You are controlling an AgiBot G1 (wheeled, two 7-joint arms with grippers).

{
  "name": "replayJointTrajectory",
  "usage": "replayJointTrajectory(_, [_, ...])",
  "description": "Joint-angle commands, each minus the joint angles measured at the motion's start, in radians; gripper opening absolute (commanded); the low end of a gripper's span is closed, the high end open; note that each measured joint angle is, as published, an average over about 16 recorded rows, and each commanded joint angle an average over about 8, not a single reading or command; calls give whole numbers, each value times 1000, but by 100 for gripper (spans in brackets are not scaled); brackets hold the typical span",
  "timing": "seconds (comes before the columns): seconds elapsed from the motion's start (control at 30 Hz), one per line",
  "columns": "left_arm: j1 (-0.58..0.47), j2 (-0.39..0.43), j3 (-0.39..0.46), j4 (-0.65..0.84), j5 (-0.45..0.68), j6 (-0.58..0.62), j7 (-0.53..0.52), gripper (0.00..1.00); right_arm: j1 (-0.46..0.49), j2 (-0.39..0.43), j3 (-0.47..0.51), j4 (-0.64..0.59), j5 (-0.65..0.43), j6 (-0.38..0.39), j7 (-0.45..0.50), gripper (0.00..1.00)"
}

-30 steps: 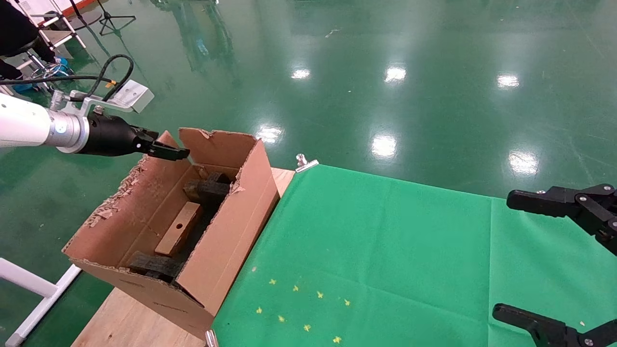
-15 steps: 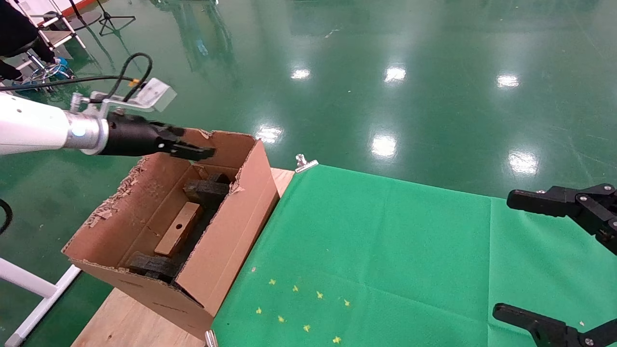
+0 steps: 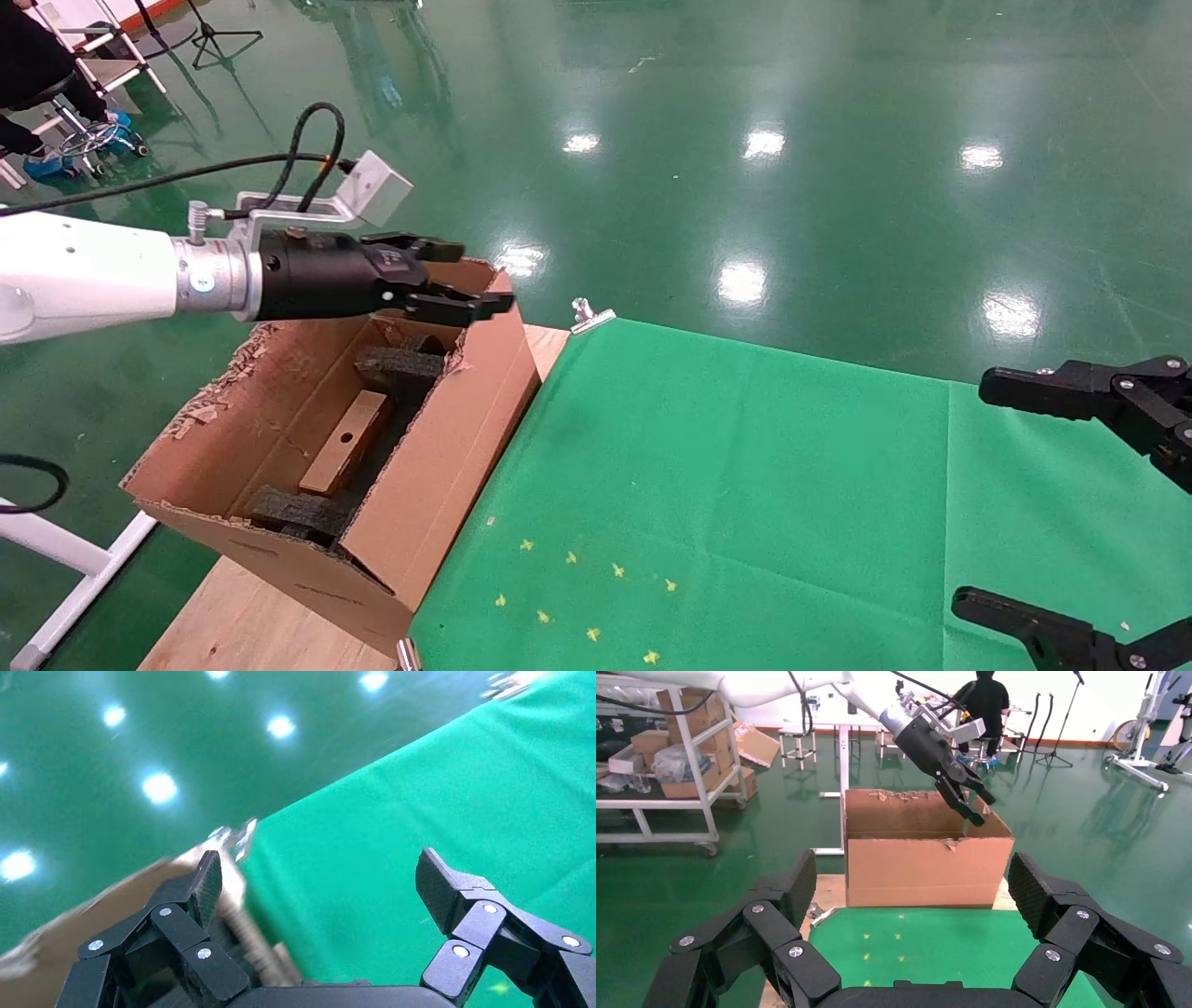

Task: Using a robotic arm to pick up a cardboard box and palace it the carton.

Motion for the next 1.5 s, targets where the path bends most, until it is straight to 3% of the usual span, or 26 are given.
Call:
replayJointTrajectory(0.03, [27,-5,-15,-35,-37,15,9,100,0,0,0,0,0,0,0,100])
replayJointTrajectory(1.17, [471,-83,-265,-626,-651,257,158,100,0,0,-1,0,1,1,-1,100])
replayJointTrajectory(1.5, [505,-90,-285,-669,-700,276,167,100,0,1,-1,0,1,1,-1,100])
